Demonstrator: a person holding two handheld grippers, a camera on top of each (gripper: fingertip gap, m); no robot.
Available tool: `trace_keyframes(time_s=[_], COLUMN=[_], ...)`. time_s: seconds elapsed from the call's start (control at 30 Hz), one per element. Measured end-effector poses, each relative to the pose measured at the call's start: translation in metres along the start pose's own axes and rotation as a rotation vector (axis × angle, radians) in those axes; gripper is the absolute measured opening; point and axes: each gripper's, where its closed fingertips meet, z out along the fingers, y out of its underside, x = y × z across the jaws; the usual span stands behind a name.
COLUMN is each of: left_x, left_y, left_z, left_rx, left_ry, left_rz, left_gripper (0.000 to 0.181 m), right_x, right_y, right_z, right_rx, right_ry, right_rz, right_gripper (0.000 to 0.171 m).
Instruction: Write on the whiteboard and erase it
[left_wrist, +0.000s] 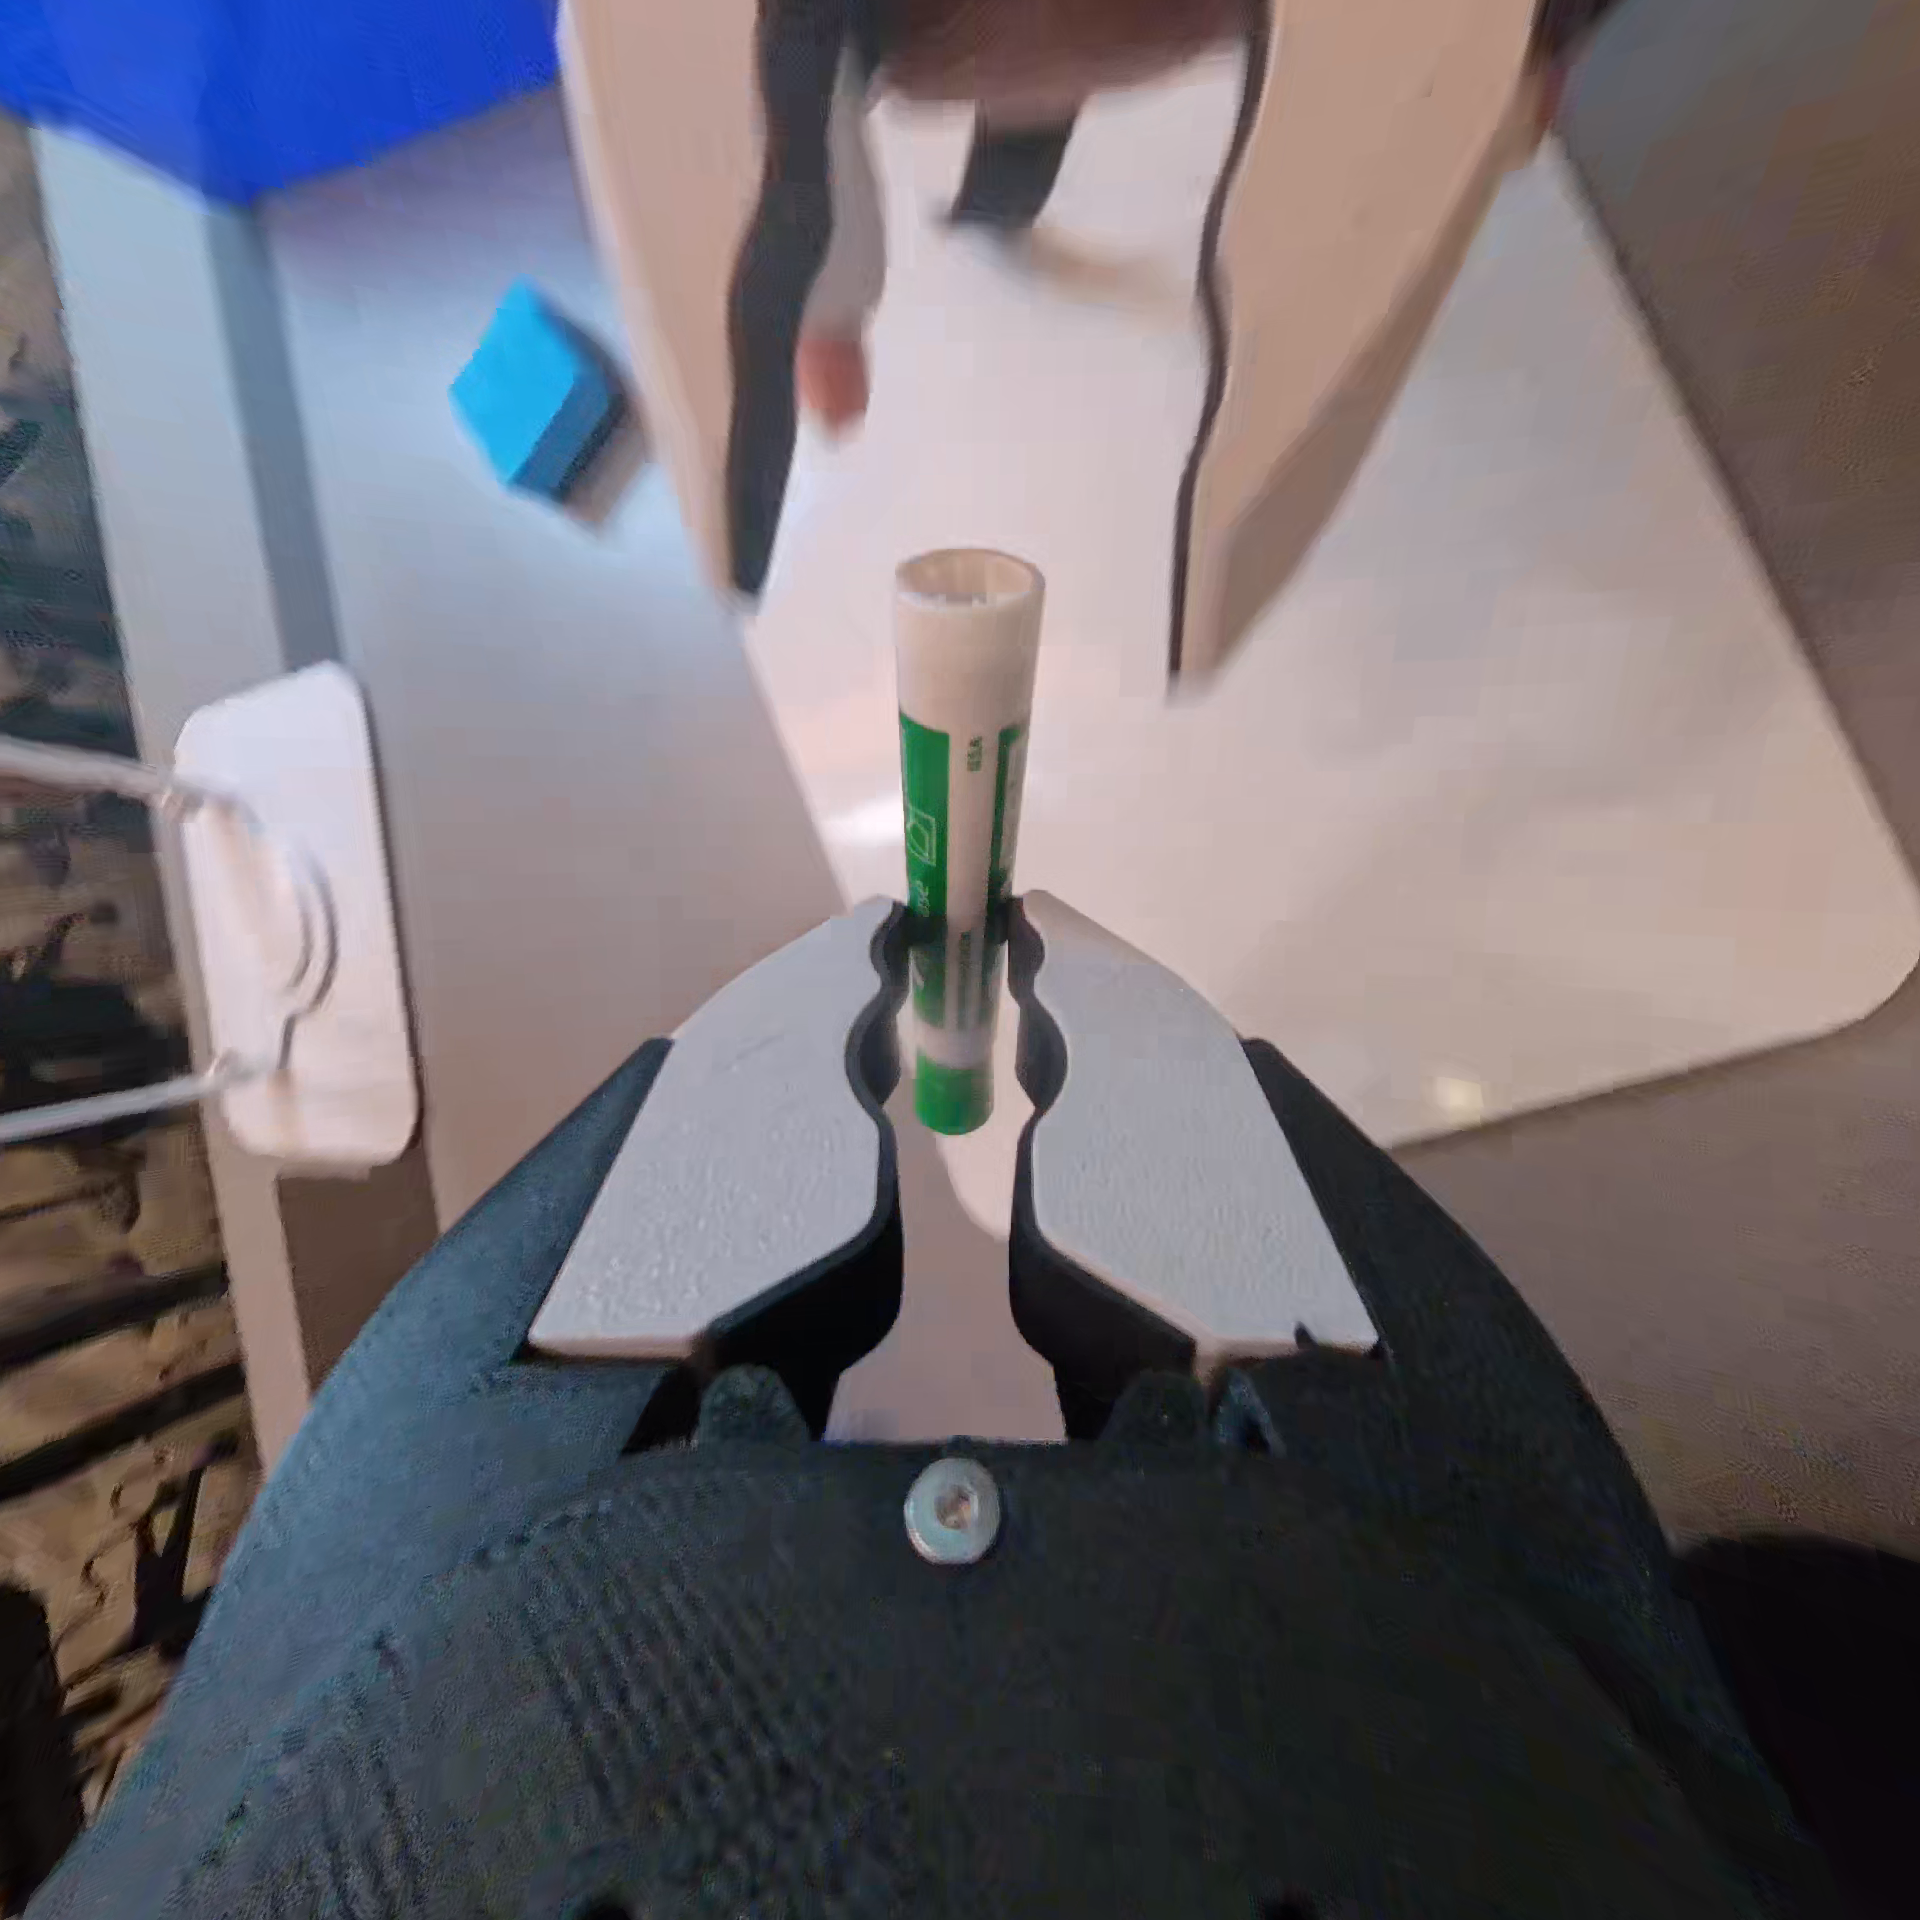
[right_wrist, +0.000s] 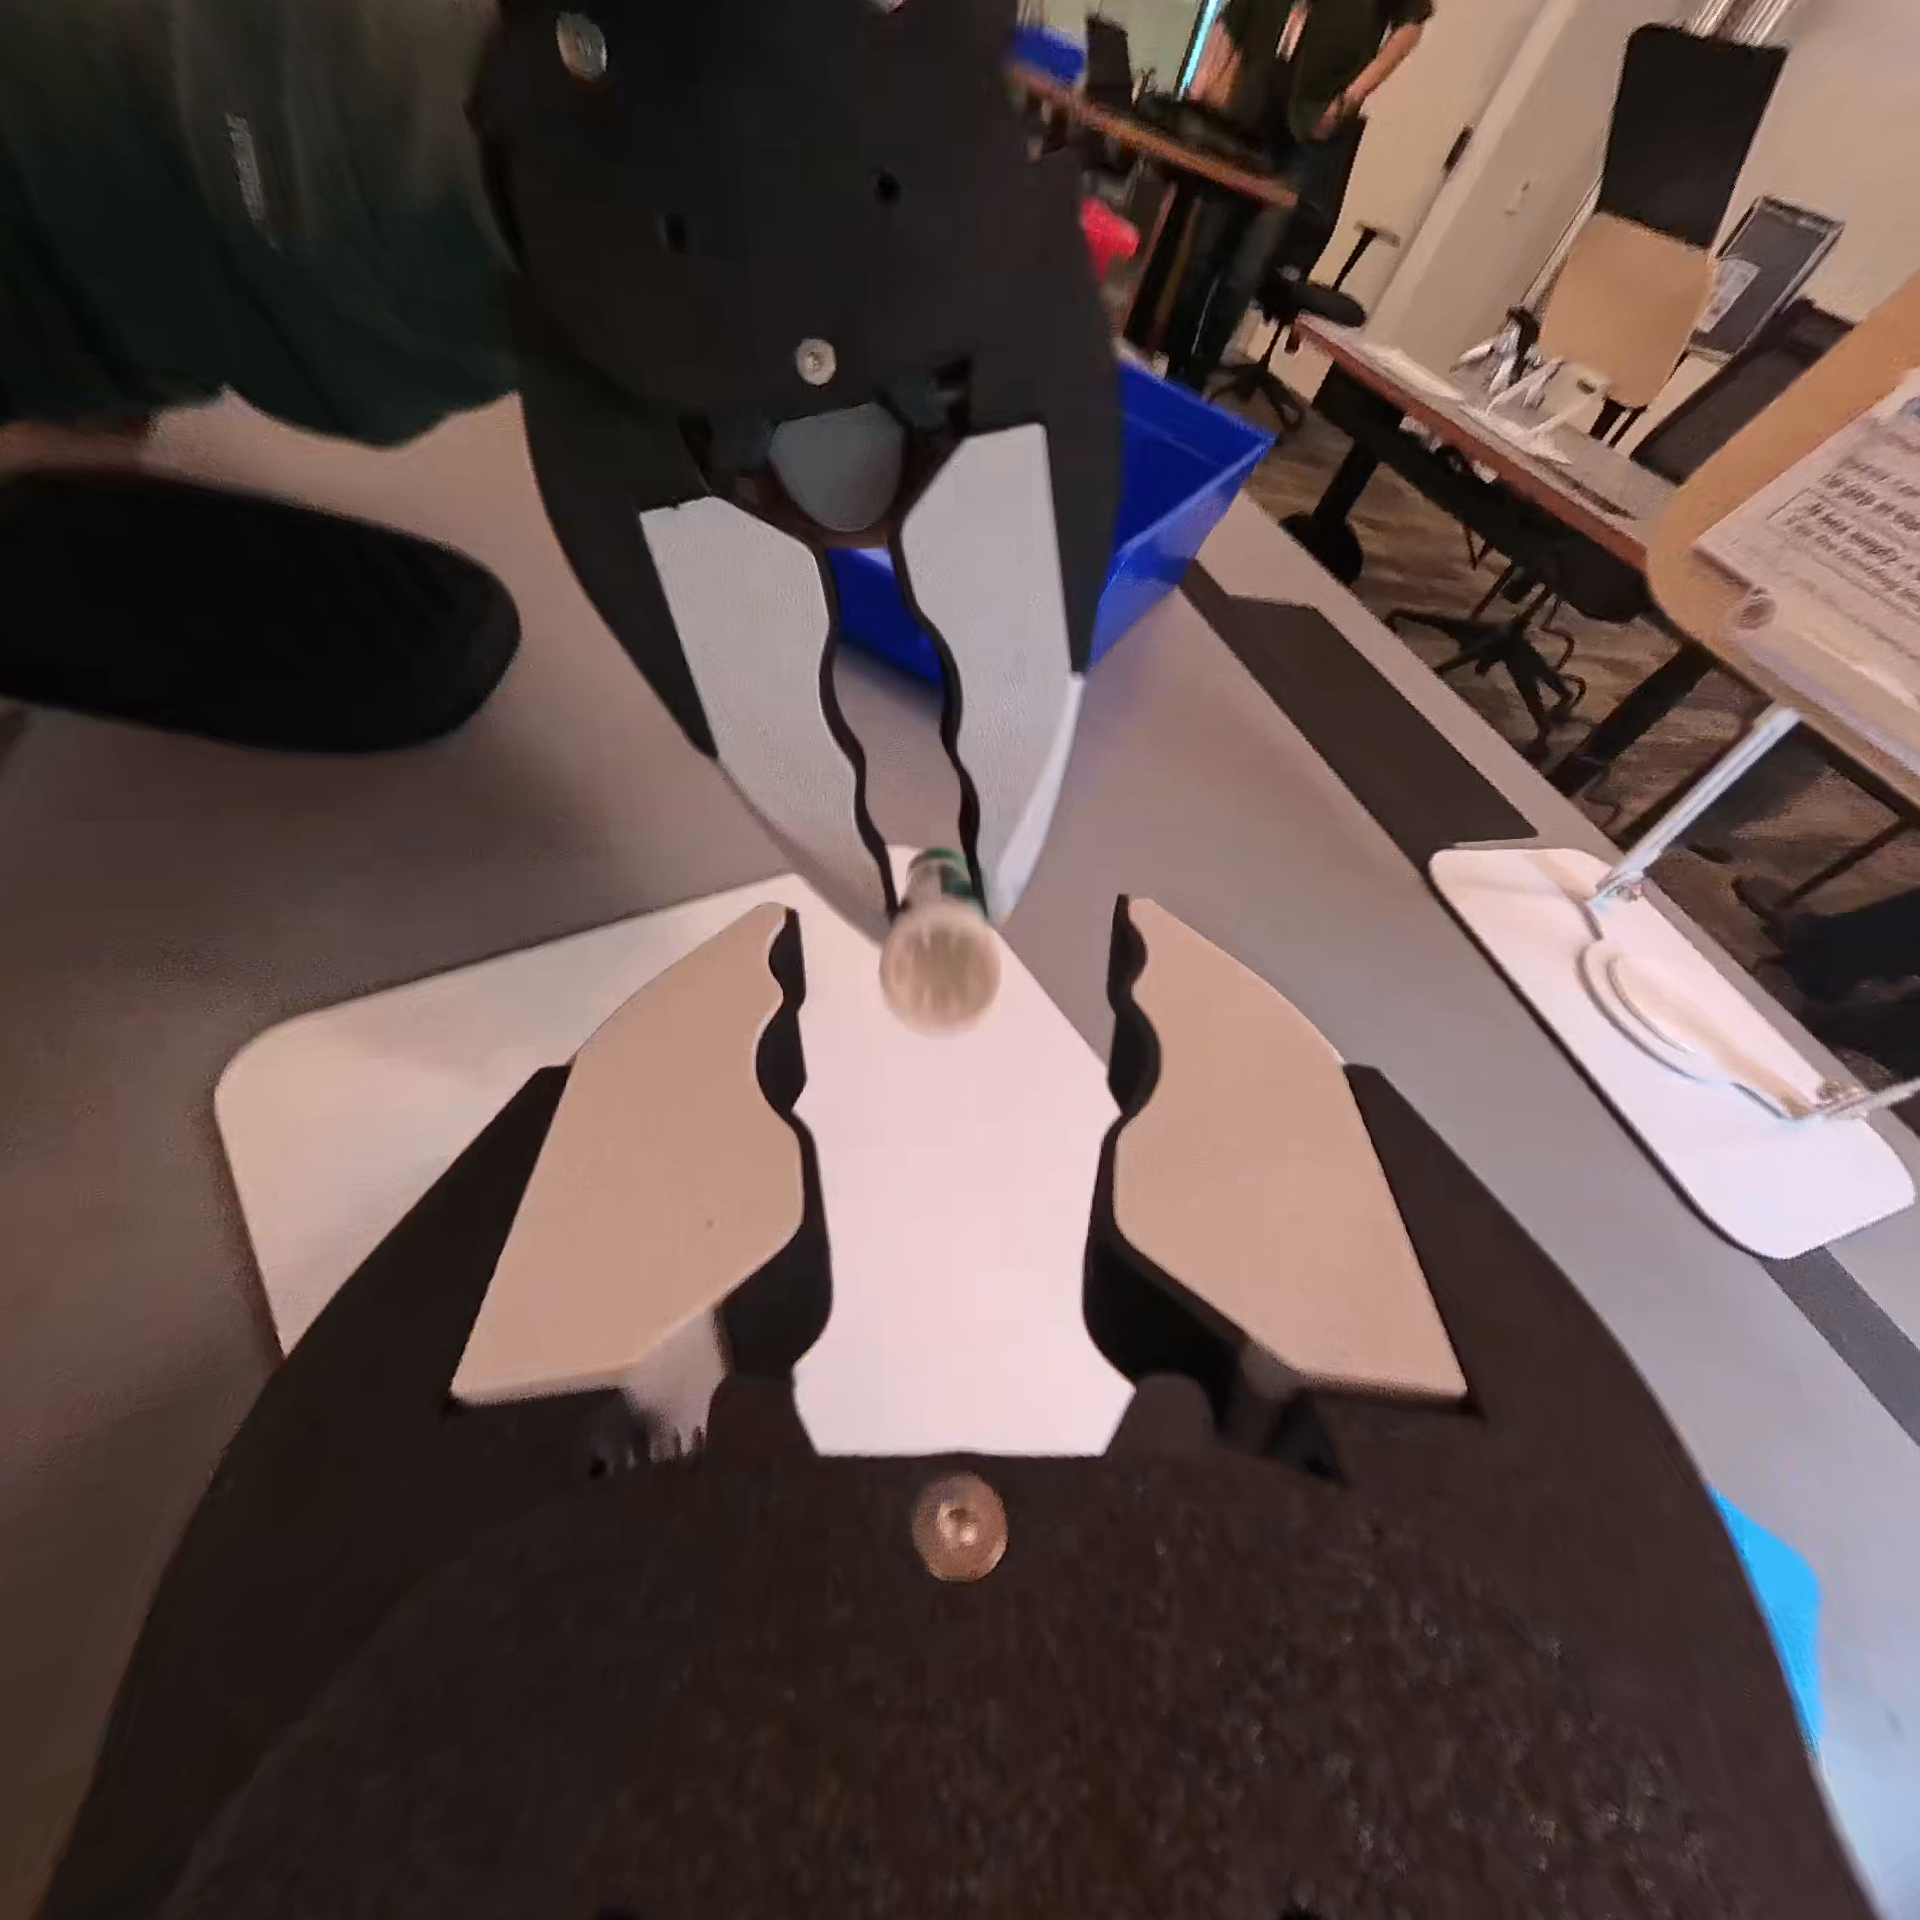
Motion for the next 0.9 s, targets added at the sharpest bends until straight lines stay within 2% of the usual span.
trace_keyframes(time_s=[0.1,0.23,0.33,0.4,0.63,0.73,0.8,0.83,0.9], left_x=[0.012,0.015,0.017,0.016,0.013,0.009,0.012,0.014,0.017], left_y=[-0.025,-0.025,-0.021,-0.021,-0.031,-0.023,-0.024,-0.025,-0.029], left_z=[0.017,0.026,0.029,0.029,0.021,0.015,0.01,0.008,0.0], left_rx=[0.019,-0.03,-0.059,-0.044,0.137,0.213,0.306,0.356,0.435], left_ry=[0.048,0.072,0.09,0.097,0.111,0.102,0.118,0.124,0.123], left_rz=[0.053,0.062,0.065,0.056,-0.061,-0.129,-0.205,-0.232,-0.277], left_gripper=[0.018,0.018,0.018,0.019,0.019,0.036,0.04,0.038,0.022], right_x=[-0.011,-0.013,-0.011,-0.01,-0.005,-0.001,-0.002,-0.002,-0.004], right_y=[0.014,0.025,0.035,0.036,0.027,0.019,0.009,0.004,-0.002], right_z=[0.006,0.005,0.005,0.004,-0.008,-0.018,-0.026,-0.028,-0.031], right_rx=[-0.08,-0.104,-0.161,-0.143,-0.062,0.015,0.107,0.145,0.198], right_ry=[-0.01,0.002,0.022,0.024,-0.049,-0.092,-0.158,-0.187,-0.242], right_rz=[-0.063,-0.064,-0.12,-0.121,0.018,0.103,0.186,0.222,0.273], right_gripper=[0.045,0.044,0.021,0.021,0.021,0.02,0.02,0.02,0.021])
